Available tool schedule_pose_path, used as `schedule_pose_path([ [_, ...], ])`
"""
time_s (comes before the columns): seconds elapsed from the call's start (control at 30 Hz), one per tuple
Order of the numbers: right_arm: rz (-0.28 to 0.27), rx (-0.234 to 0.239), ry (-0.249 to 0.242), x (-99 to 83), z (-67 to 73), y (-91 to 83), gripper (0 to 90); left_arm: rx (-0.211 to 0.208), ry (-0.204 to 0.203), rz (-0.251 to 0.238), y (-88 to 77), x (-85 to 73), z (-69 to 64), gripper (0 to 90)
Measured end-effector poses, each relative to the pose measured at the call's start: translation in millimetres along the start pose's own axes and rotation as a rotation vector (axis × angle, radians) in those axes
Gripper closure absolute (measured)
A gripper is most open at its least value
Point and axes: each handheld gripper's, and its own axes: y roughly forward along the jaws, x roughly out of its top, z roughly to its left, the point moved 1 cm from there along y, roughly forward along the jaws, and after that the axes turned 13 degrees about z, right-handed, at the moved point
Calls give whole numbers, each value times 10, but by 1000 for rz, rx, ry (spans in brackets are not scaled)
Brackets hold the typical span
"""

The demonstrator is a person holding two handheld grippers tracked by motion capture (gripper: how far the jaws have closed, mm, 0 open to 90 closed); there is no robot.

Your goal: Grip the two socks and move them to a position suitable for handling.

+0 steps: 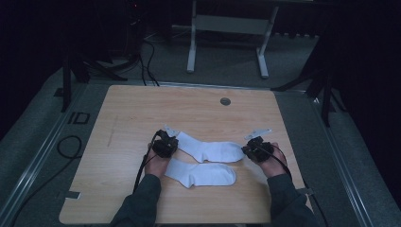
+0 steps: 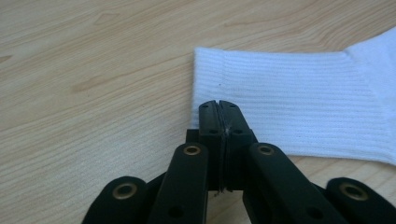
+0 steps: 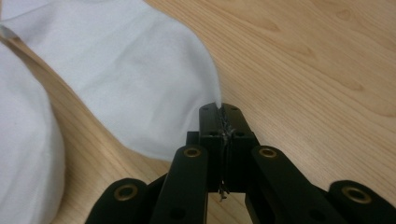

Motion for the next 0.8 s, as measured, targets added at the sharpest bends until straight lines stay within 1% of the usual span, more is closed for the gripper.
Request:
schedule_pose_path([
  [0.13,8,-5,10,-34,-27,21,881,-18,-16,-22,-84,-30,13,858],
  [0.23,17,-11,19,-72,-62,29,878,-26,-16,-28,-146,-67,19,843],
  [0.3,26,-18,17,-100,-83,34,875,-36,-12,-33,-196,-105,26,840],
  [0.47,43,-27,28,-176,-153,39,874,-65,-22,-43,-344,-240,43,827],
  [0.5,43,-27,28,-176,-153,39,874,-65,-22,-43,-344,-240,43,823],
  [0.6,55,-31,38,-242,-211,48,871,-89,-7,-21,-432,-355,43,810],
  [0.63,58,-34,40,-254,-221,50,870,-88,4,-13,-457,-400,34,808],
  [0.7,67,-41,50,-288,-252,57,871,-93,10,-13,-500,-480,34,800],
  [0.8,83,-38,55,-328,-279,72,872,-103,-14,-20,-549,-586,60,798],
])
